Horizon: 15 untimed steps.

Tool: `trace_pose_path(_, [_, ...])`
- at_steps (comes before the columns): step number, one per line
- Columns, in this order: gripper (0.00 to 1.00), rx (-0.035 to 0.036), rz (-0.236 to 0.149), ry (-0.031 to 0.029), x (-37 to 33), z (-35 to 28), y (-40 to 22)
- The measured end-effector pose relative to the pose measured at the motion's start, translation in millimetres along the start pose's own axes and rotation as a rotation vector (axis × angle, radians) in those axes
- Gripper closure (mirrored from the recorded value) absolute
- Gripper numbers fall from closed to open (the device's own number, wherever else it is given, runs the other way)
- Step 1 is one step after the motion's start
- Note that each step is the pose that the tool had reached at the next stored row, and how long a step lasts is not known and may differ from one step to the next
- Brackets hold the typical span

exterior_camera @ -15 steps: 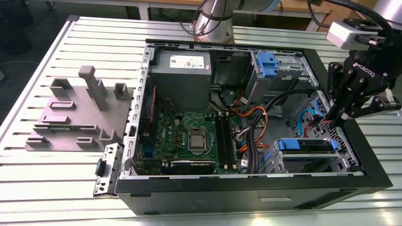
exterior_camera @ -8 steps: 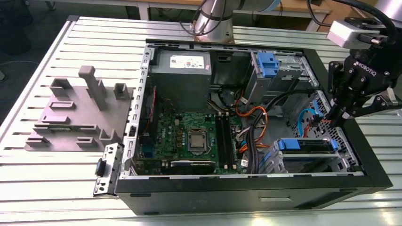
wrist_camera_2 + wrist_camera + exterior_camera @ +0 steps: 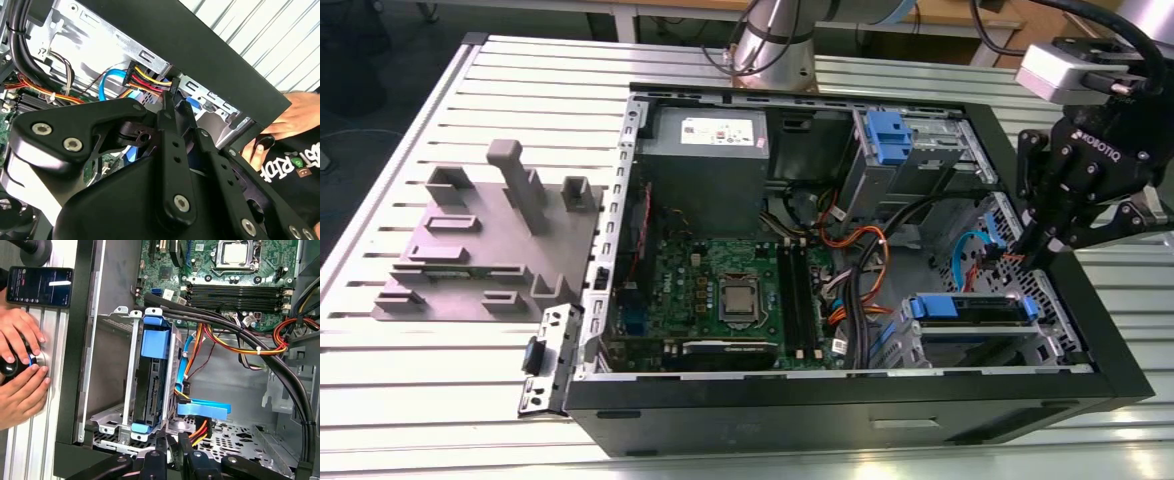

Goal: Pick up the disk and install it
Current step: 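Insert the first disk wire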

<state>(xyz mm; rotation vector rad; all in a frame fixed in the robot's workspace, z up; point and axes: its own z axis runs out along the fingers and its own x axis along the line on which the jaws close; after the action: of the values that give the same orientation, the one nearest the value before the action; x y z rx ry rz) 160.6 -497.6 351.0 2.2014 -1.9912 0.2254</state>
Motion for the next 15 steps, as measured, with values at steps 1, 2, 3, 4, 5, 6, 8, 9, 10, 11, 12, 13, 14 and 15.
trace_pose_path(1, [0.76, 0.002, -0.009, 0.0001, 0.0, 0.0, 0.0])
trace_pose_path(2, [0.76, 0.0039, -0.017, 0.0002, -0.1, 0.1, 0.0])
trace_pose_path(3, [0.76, 0.0051, -0.022, 0.0004, 0.0, 0.1, -0.1])
trace_pose_path(4, [0.76, 0.0058, -0.026, 0.0004, -0.1, 0.2, -0.1])
trace_pose_path(5, [0.76, 0.0061, -0.027, 0.0004, -0.3, 0.4, -0.1])
trace_pose_path(6, [0.76, 0.0063, -0.028, 0.0004, -0.4, 0.6, -0.1])
trace_pose_path(8, [0.76, 0.0065, -0.029, 0.0006, -0.7, 1.2, -0.1])
trace_pose_path(9, [0.76, 0.0065, -0.029, 0.0006, -0.8, 1.7, -0.1])
trace_pose_path(10, [0.76, 0.0065, -0.029, 0.0004, -1.0, 2.2, -0.1])
trace_pose_path(11, [0.76, 0.0065, -0.029, 0.0006, -1.2, 2.8, -0.2])
trace_pose_path(12, [0.76, 0.0065, -0.029, 0.0004, -1.4, 3.5, -0.2])
trace_pose_path(13, [0.76, 0.0065, -0.029, 0.0004, -1.6, 3.9, -0.2])
trace_pose_path(14, [0.76, 0.0066, -0.029, 0.0006, -1.6, 4.0, -0.2])
trace_pose_path(15, [0.76, 0.0067, -0.03, 0.0007, -1.6, 4.0, -0.2])
